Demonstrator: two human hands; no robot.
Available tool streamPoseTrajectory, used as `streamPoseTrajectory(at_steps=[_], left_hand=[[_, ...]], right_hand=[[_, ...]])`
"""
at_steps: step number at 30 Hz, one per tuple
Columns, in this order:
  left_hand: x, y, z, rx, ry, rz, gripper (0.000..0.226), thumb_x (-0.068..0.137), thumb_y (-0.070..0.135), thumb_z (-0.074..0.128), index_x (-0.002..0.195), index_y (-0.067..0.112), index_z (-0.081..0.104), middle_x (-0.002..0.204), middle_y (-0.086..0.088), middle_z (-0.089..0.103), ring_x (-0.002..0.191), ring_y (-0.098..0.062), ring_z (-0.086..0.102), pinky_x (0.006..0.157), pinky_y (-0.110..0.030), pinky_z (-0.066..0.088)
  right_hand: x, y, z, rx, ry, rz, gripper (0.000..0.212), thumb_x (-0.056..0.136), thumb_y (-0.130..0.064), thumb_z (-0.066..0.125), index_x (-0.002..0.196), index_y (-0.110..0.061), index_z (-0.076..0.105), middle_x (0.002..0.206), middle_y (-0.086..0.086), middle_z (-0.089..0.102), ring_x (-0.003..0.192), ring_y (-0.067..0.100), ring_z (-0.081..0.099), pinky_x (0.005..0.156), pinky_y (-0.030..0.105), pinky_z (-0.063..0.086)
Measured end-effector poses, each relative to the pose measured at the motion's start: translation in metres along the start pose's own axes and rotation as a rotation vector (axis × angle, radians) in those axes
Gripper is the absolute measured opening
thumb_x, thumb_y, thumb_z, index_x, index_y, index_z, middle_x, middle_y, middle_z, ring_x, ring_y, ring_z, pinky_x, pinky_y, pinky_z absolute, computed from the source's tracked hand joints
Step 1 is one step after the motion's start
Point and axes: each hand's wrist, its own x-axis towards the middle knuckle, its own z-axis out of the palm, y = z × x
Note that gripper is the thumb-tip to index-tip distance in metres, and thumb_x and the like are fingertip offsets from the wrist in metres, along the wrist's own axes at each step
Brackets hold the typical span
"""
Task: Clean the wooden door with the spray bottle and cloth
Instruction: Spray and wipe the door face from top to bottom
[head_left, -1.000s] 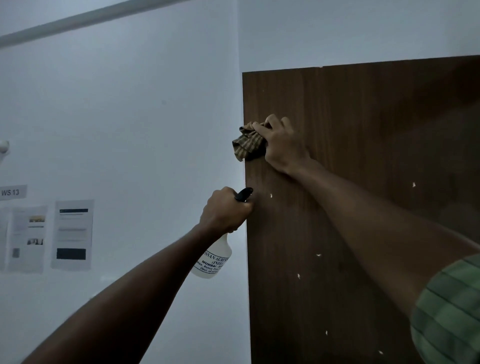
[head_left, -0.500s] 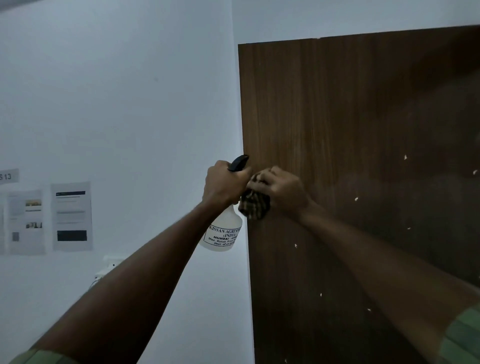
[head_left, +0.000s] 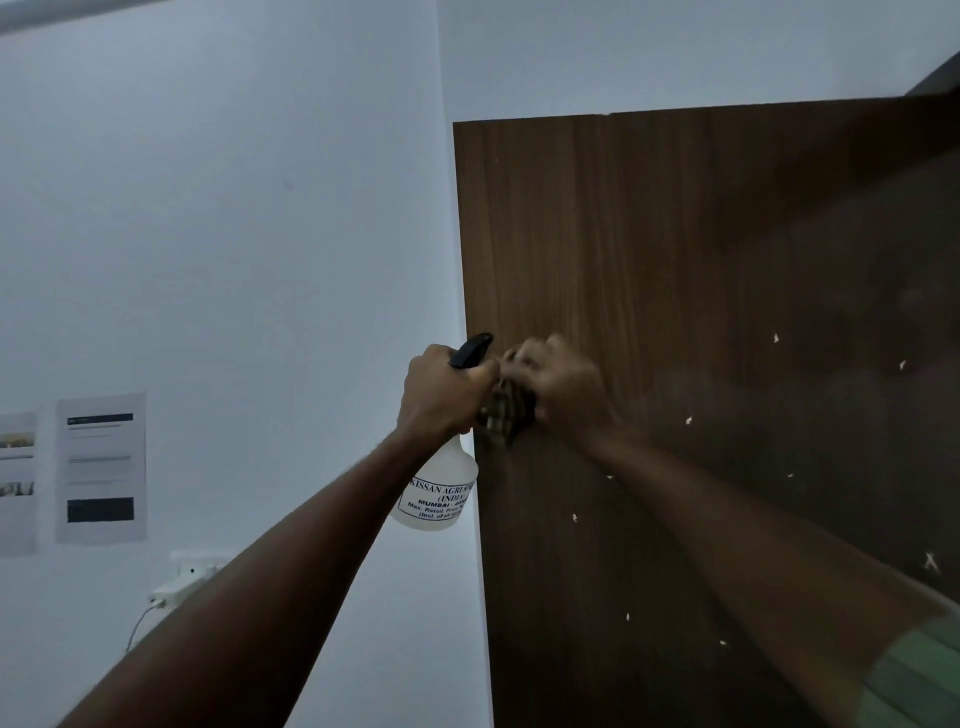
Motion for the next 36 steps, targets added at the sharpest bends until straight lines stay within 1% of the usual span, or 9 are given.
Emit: streamPoseTrajectory(at_steps=[3,5,10,12,18,25,29,31,36], left_hand=[[0.003,0.005,0.008,-0.013,-0.004,0.032,0.055,0.074,0.059,0.065,0.070,0.004,0.068,0.066,-0.018,0.069,0.049,-0.028,0.061,0.049,-0.045,0.053],[0.006,0.008,0.012,-0.032,0.002,0.043,0.053,0.073,0.059,0.065,0.073,0.006,0.071,0.069,-0.018,0.071,0.053,-0.029,0.064,0.052,-0.049,0.056],[0.008,0.005,0.026,-0.085,-0.007,0.030,0.032,0.093,0.028,0.070,0.070,0.004,0.066,0.062,-0.006,0.060,0.055,-0.017,0.053,0.055,-0.031,0.043],[0.008,0.006,0.032,-0.111,-0.024,0.035,0.035,0.091,0.033,0.070,0.076,0.001,0.070,0.064,-0.007,0.063,0.057,-0.018,0.055,0.057,-0.035,0.045],[0.014,0.019,0.047,-0.144,-0.088,0.057,0.033,0.099,0.035,0.070,0.087,0.004,0.073,0.066,-0.004,0.071,0.052,-0.010,0.064,0.050,-0.023,0.050],[0.009,0.021,0.066,-0.165,-0.085,0.011,0.031,0.097,0.024,0.067,0.084,-0.004,0.072,0.073,-0.018,0.072,0.059,-0.019,0.062,0.058,-0.031,0.050],[0.014,0.025,0.074,-0.130,-0.113,0.028,0.028,0.099,0.023,0.066,0.079,0.003,0.071,0.066,-0.007,0.072,0.048,-0.015,0.061,0.046,-0.025,0.049],[0.017,0.030,0.079,-0.121,-0.113,0.036,0.027,0.099,0.023,0.066,0.081,0.004,0.070,0.066,-0.007,0.072,0.047,-0.015,0.061,0.045,-0.026,0.049],[0.021,0.041,0.099,-0.122,-0.082,0.031,0.027,0.097,0.026,0.069,0.087,0.001,0.071,0.073,-0.012,0.074,0.051,-0.016,0.063,0.051,-0.031,0.053]], right_hand=[[0.051,0.023,-0.017,-0.042,0.059,0.411,0.065,0.078,0.012,0.062,0.131,-0.025,0.067,0.105,0.003,0.056,0.090,0.026,0.052,0.053,0.034,0.050],[0.055,0.018,-0.021,-0.036,0.070,0.446,0.063,0.081,0.011,0.056,0.133,-0.024,0.065,0.107,0.006,0.056,0.092,0.027,0.052,0.054,0.035,0.051],[-0.027,0.001,-0.014,0.015,-0.054,-0.170,0.024,0.095,-0.016,0.066,0.116,-0.022,0.074,0.110,0.011,0.061,0.092,0.028,0.060,0.060,0.033,0.052],[-0.024,0.024,-0.019,-0.012,-0.064,-0.236,0.023,0.094,-0.021,0.067,0.115,-0.025,0.076,0.107,0.009,0.064,0.088,0.027,0.060,0.058,0.032,0.050],[0.026,0.056,-0.032,-0.033,0.134,0.494,0.044,0.094,0.002,0.051,0.117,-0.026,0.075,0.106,0.004,0.056,0.094,0.025,0.051,0.059,0.035,0.049],[-0.061,0.063,-0.031,-0.083,0.010,-0.213,0.026,0.097,-0.011,0.066,0.116,-0.024,0.077,0.105,0.009,0.068,0.081,0.026,0.058,0.056,0.032,0.049],[-0.007,0.117,-0.044,-0.113,0.136,0.412,0.050,0.081,0.009,0.062,0.111,-0.027,0.079,0.106,0.005,0.061,0.087,0.030,0.052,0.056,0.039,0.052],[-0.001,0.113,-0.045,-0.103,0.173,0.526,0.049,0.086,0.009,0.054,0.110,-0.027,0.079,0.105,0.005,0.060,0.088,0.030,0.052,0.055,0.038,0.051],[-0.085,0.097,-0.037,-0.081,0.022,-0.151,0.031,0.105,-0.010,0.051,0.118,-0.020,0.076,0.107,0.011,0.068,0.086,0.027,0.056,0.060,0.035,0.051]])
